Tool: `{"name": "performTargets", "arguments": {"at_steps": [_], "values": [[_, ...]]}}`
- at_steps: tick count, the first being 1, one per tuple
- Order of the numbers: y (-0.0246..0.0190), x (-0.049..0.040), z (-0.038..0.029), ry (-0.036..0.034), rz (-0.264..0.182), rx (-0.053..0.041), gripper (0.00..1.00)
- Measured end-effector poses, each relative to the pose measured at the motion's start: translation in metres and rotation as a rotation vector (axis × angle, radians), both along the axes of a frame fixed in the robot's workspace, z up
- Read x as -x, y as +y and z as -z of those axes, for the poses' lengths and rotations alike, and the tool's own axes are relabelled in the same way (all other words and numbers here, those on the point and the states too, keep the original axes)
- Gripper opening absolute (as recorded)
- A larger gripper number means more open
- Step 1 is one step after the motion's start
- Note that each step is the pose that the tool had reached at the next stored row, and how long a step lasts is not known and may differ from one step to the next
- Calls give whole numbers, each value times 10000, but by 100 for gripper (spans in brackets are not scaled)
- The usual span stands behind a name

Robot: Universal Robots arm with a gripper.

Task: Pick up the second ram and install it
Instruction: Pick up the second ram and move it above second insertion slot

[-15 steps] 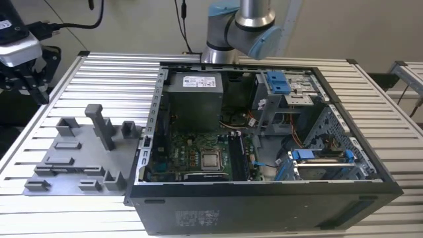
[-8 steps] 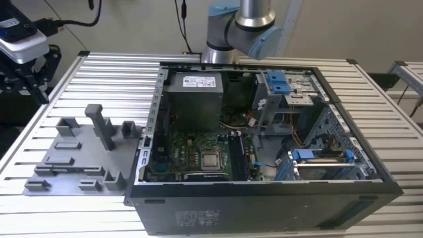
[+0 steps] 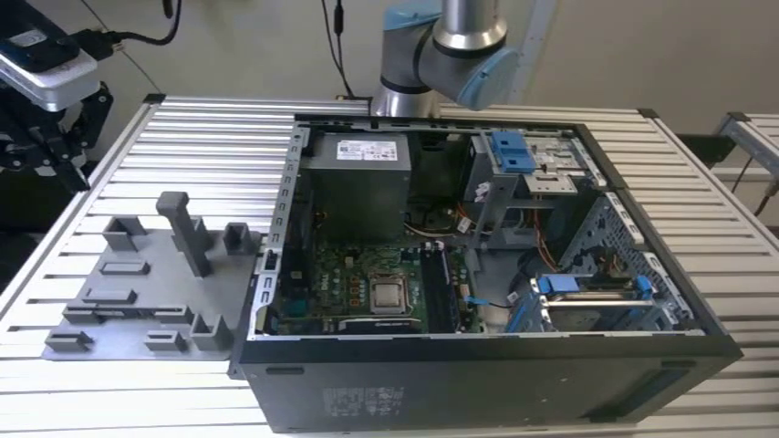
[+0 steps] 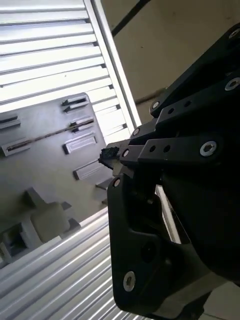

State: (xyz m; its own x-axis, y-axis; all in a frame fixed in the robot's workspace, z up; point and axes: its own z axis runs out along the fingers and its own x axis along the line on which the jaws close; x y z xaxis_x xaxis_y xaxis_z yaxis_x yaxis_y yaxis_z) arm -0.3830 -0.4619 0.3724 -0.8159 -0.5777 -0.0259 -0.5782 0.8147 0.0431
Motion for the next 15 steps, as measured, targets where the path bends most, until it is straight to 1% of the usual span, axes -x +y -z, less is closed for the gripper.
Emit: {"name": "performTargets", "arguments": {"at_steps": [10, 13, 14, 15], "values": [[2, 0, 2, 0, -1418, 24, 11], [2, 0, 7, -1, -1960, 31, 11], [2, -1, 11, -12, -2108, 35, 11], [3, 0, 15, -49, -2226, 42, 11]]}}
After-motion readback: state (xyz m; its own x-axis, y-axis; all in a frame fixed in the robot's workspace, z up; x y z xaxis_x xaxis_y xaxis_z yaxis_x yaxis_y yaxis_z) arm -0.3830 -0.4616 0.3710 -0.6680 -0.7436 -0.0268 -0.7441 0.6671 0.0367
